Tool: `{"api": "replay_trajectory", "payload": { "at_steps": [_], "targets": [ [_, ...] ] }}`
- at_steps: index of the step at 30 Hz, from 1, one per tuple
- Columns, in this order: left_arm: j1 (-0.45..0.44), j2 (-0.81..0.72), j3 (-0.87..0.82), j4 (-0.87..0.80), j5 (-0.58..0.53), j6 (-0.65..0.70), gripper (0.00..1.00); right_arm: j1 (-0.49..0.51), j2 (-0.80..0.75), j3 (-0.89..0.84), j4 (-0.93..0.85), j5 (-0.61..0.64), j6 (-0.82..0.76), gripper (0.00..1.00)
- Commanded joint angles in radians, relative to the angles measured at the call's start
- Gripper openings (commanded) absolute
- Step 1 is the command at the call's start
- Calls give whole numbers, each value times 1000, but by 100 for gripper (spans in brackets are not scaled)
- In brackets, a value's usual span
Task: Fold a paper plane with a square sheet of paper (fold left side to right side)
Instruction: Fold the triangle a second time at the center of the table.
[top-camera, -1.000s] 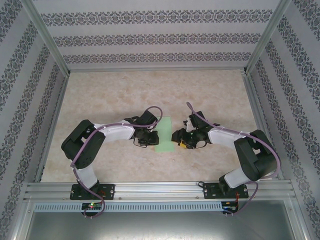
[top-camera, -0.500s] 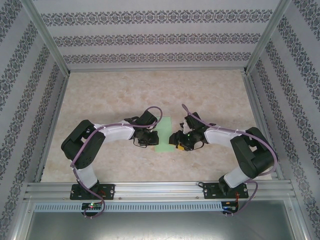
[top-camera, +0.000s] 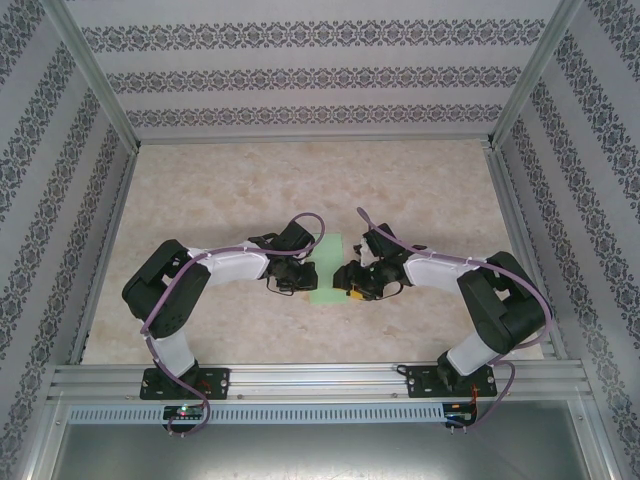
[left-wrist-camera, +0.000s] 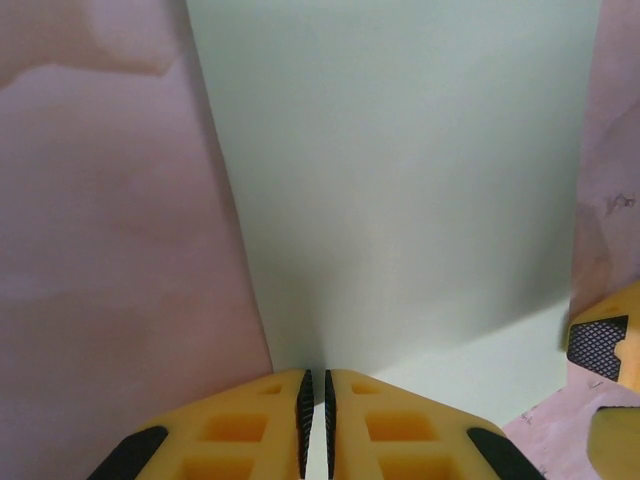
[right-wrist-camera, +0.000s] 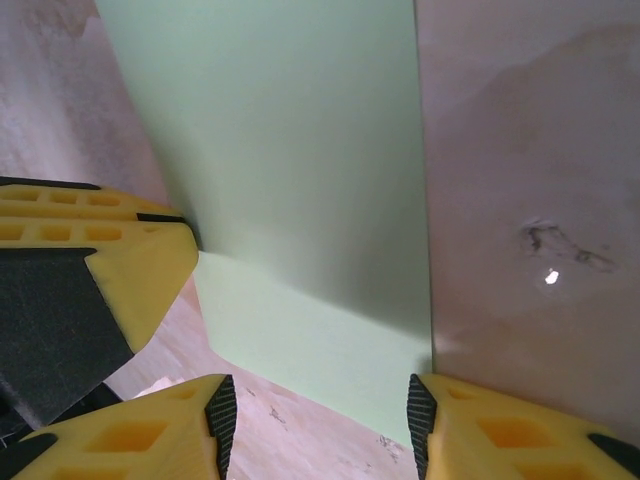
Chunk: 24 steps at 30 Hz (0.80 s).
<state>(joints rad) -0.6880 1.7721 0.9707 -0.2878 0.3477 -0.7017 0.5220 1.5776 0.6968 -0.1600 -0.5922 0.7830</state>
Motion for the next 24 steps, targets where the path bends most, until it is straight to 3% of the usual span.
{"api": "replay_trajectory", "payload": {
  "at_steps": [1,8,24],
  "targets": [
    [-16,15,-30,3,-19,-10,17,9,13,26,3,17,1,52],
    [-16,15,-32,2,-20,-11,17,10,-19,39,-56,88,-23,53],
    [-18,16,-30,1,-23,-10,17,35,36,54,-42,68,-19,53]
  ]
}}
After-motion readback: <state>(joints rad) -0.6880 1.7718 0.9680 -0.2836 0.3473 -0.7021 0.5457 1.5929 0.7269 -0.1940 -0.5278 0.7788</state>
